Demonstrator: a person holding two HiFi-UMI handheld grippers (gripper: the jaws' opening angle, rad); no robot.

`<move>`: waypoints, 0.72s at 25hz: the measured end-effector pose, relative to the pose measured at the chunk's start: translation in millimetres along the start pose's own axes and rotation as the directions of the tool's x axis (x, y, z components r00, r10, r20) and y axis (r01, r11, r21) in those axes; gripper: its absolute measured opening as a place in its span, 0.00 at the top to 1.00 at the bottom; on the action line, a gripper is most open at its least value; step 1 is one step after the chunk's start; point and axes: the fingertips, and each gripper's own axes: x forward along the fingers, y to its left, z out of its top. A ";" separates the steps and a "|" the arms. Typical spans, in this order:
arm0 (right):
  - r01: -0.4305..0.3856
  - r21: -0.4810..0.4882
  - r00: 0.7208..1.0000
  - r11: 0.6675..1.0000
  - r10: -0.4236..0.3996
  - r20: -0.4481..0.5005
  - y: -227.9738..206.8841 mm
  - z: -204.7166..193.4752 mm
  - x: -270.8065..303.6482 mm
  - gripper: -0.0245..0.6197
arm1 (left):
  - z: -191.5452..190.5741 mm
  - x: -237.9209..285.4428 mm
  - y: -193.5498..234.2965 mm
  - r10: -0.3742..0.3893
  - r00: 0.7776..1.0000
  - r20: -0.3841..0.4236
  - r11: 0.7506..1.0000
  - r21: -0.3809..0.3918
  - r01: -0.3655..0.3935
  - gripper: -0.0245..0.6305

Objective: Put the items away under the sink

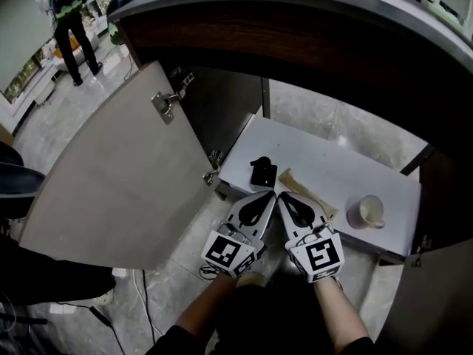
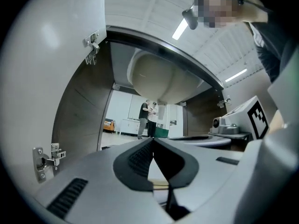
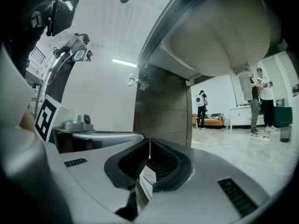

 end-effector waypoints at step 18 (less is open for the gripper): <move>0.006 -0.024 0.998 1.000 -0.004 0.070 13.2 27.1 -20.7 0.91 | 19.2 -14.9 -19.1 0.081 0.996 0.024 0.994 0.077 -0.083 0.95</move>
